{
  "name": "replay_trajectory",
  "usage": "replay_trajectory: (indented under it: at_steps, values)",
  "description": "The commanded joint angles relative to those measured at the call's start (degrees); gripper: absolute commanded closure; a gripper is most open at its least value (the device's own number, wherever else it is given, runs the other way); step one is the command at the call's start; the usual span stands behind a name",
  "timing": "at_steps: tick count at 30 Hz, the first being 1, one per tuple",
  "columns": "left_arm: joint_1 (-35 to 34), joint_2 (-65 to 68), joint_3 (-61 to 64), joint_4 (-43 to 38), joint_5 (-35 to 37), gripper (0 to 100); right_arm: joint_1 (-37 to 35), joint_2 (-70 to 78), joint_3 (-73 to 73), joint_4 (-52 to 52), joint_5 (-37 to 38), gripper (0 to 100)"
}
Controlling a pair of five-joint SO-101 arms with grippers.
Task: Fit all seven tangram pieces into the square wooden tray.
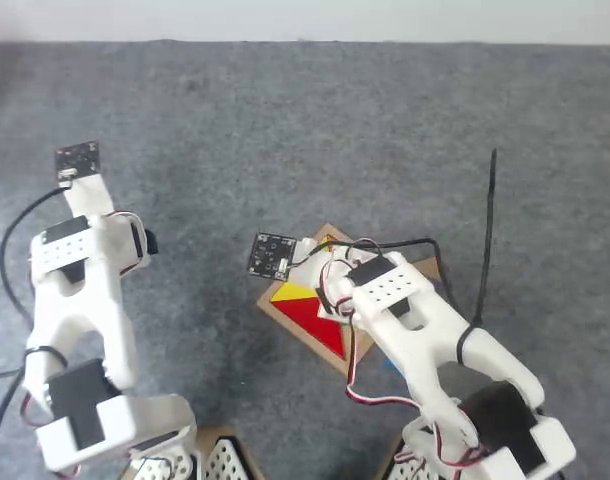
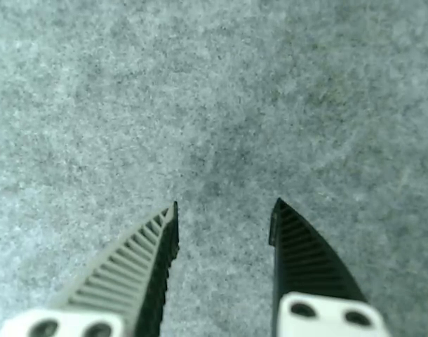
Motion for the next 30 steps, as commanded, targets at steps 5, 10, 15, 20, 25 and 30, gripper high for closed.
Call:
replay_trajectory:
  at_steps: [5, 10, 15, 20, 25, 30]
  values:
    - [-0.4, -2.4, -0.3, 0.1, 0.4, 79, -2.0, -7.1, -1.2, 4.1, -0.1, 78.6]
    - [-0.4, -2.4, -0.3, 0.1, 0.4, 79, 3.2, -14.8, -1.2, 4.1, -6.0, 78.6]
    - [-0.4, -2.4, -0.3, 0.1, 0.4, 79, 11.9, -18.8, -1.5, 4.0, -11.9, 78.6]
    - [-0.3, -2.4, -0.3, 0.0, 0.4, 79, 21.3, -21.1, -1.5, 9.9, -14.9, 78.6]
    - [-0.2, -2.4, -0.3, 0.1, 0.4, 79, 29.9, -21.0, -1.5, 22.2, -15.9, 78.6]
    - [-0.2, -2.4, -0.3, 0.1, 0.4, 79, 30.6, -22.5, 1.1, 24.9, -16.2, 78.6]
